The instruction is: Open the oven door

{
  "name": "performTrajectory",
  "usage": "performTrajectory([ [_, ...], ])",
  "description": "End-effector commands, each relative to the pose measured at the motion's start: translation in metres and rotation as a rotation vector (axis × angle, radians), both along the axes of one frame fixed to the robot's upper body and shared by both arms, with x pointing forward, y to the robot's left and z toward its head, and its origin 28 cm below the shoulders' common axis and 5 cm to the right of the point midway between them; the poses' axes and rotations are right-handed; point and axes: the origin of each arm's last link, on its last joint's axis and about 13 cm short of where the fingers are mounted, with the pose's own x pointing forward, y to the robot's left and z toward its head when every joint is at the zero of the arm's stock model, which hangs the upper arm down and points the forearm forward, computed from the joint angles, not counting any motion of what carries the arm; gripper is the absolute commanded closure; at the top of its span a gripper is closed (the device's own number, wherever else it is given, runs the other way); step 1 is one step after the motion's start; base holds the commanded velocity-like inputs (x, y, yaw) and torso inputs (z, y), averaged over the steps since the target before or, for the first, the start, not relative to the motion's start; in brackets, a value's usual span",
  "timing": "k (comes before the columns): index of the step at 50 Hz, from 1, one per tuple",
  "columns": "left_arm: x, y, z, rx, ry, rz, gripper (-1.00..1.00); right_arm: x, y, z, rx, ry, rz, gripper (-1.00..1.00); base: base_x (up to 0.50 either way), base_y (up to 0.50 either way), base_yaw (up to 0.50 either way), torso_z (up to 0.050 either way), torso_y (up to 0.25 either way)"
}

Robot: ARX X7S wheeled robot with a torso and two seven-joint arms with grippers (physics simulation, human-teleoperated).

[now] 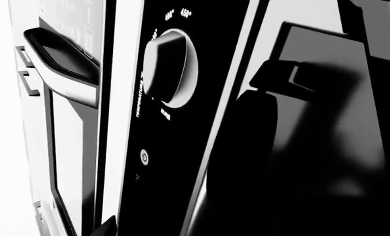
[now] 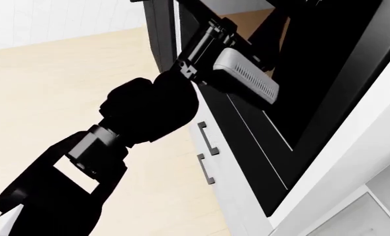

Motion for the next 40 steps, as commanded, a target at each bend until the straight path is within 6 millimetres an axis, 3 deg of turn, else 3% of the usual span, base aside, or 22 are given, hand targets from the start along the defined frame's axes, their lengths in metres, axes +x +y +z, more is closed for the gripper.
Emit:
performTrajectory([
  [1, 0.003, -0.003, 0.002, 0.01, -0.007, -0.012, -1.0, -0.001, 0.0, 0.0, 0.0, -0.002, 0.002, -1.0, 0.0, 0.0, 0.0, 0.0, 0.0],
  [40, 0.004, -0.006, 0.018, -0.011, -0.063, -0.022, -1.0, -0.002, 0.0, 0.0, 0.002, -0.005, 0.007, -1.0, 0.0, 0.0, 0.0, 0.0, 0.0],
])
